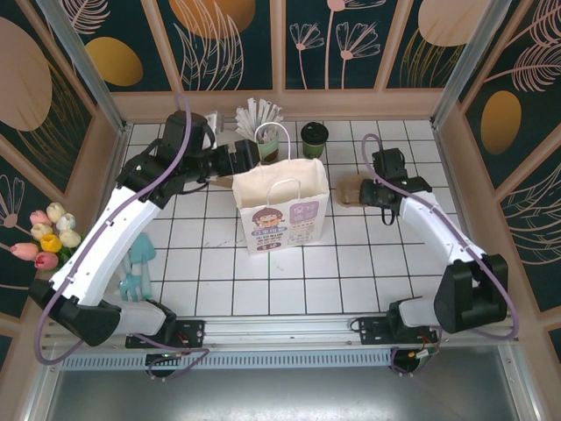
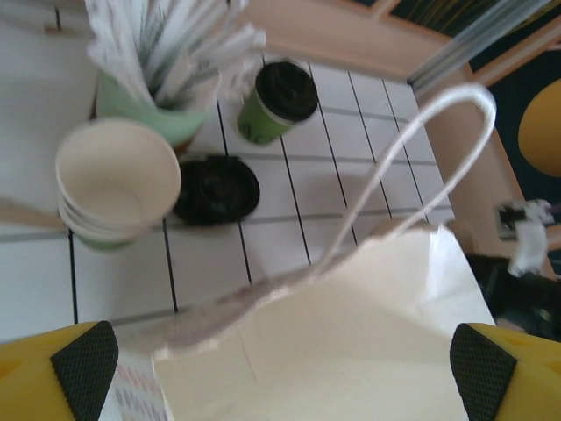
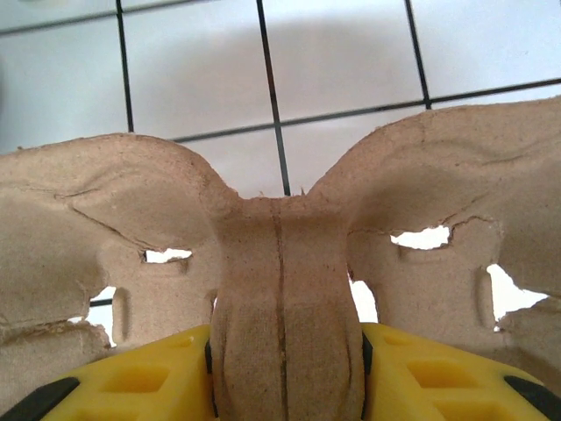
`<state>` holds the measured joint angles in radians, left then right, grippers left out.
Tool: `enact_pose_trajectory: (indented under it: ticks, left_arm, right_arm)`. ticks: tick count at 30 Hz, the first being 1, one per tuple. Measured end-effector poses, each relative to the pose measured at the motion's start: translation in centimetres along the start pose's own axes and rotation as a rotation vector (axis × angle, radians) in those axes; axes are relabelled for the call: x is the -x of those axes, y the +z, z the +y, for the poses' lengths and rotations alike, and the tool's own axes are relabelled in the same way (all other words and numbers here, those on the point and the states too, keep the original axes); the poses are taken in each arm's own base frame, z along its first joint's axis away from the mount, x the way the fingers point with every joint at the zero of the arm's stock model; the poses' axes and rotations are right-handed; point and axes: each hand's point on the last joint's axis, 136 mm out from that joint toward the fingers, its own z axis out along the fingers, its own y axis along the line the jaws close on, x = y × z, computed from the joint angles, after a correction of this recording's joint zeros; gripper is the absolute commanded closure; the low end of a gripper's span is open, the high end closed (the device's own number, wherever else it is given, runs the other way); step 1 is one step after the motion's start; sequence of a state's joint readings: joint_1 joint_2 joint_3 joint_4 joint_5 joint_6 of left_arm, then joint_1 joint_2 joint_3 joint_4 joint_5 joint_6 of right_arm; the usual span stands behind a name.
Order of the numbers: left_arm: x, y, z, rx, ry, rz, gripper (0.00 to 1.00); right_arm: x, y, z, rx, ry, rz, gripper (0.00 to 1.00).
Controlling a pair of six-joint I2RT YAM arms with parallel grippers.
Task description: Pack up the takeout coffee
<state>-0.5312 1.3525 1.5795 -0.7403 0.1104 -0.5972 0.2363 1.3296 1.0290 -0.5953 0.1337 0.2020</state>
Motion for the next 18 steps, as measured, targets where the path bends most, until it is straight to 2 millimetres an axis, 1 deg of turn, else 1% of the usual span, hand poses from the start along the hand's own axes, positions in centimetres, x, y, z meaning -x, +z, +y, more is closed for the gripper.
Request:
enact_pose_trajectory:
  ticks: [2,7,11,14,15,18]
  left_arm:
    - [1.1,0.2,-0.1,0.002,0.040,-0.048,0.02]
    - [3.8,0.3,-0.2,0.016,0.120,-0.189,0.02]
    - [6.3,-0.6,0.2,0.058,0.149,-0.304,0.01]
    - [8.5,-2.1,1.4,0.082,0.133,-0.389,0.02]
    - [9.2,-2.7,2.1,0.088,0.123,-0.420,0.01]
    - [10.4,-4.4,4.1,0.106,0.102,-0.484,0.02]
  right_arm:
    - [0.6,-1.1,0.0,0.010,0.012,-0.035,0.57]
    - [2.1,-4.7,0.1,0.054,0.035,-0.145,0.58]
    - [3.7,-7.9,0.7,0.112,0.046,-0.225,0.58]
    - [5.7,-10.7,1.7,0.164,0.048,-0.282,0.58]
    - [6.5,-11.8,2.2,0.185,0.046,-0.306,0.58]
    - [8.0,-14.9,3.9,0.250,0.032,-0.363,0.58]
